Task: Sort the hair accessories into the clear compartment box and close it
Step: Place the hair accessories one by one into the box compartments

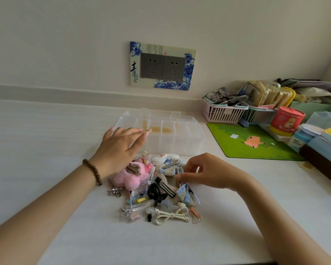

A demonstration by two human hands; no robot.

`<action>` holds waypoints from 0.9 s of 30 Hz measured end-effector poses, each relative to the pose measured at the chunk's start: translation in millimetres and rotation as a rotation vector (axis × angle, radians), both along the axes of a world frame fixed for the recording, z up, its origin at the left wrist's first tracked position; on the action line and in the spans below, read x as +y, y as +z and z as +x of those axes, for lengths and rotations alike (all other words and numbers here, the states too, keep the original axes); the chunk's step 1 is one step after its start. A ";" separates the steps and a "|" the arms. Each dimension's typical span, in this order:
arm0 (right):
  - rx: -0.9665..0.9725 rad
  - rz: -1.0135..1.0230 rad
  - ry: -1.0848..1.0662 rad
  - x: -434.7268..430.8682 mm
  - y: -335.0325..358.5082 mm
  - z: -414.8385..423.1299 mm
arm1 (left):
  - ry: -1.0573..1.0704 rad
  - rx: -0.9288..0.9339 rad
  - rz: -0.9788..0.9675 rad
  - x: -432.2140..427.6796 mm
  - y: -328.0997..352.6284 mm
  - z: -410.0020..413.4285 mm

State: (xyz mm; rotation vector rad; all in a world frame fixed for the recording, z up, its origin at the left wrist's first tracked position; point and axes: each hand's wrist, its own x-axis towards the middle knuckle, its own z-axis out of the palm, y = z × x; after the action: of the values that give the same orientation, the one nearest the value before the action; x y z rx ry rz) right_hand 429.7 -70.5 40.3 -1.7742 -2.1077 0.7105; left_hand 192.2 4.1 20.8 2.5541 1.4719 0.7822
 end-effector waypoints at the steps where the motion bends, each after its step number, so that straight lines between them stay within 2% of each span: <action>1: 0.012 0.008 -0.012 0.2 -1.3 -2.9 | -0.003 -0.021 0.010 0.7 -1.5 0.4; 4: 0.048 -0.011 -0.028 1.3 -3.8 -6.7 | -0.020 -0.088 0.037 1.5 -5.2 1.6; 9: 0.295 -0.179 -0.045 2.9 9.1 10.2 | -0.025 -0.115 0.033 1.1 -6.5 2.4; 13: 0.689 -0.180 -0.086 8.8 22.6 28.2 | -0.019 -0.138 0.020 -0.6 -6.3 5.0; 16: 0.910 -0.033 -0.215 23.0 37.6 33.6 | -0.018 -0.145 0.010 -0.7 -6.3 6.0; 18: 0.897 0.080 -0.362 40.3 47.3 34.8 | -0.016 -0.145 0.007 -0.1 -7.5 7.0; 21: 0.768 0.182 -0.497 68.1 57.2 35.5 | 0.004 -0.154 0.014 -0.6 -9.3 9.3; 24: 0.615 0.224 -0.524 87.8 57.7 36.1 | 0.023 -0.145 0.026 -1.7 -9.6 11.0; 27: 0.463 0.181 -0.476 99.8 48.9 33.6 | 0.026 -0.138 0.021 -1.5 -9.5 10.9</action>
State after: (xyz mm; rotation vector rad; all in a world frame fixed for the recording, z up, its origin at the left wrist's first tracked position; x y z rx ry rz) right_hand 463.4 29.3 89.3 -1.7122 -1.3409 0.6857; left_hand 203.0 2.7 11.4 2.4446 1.4652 0.9609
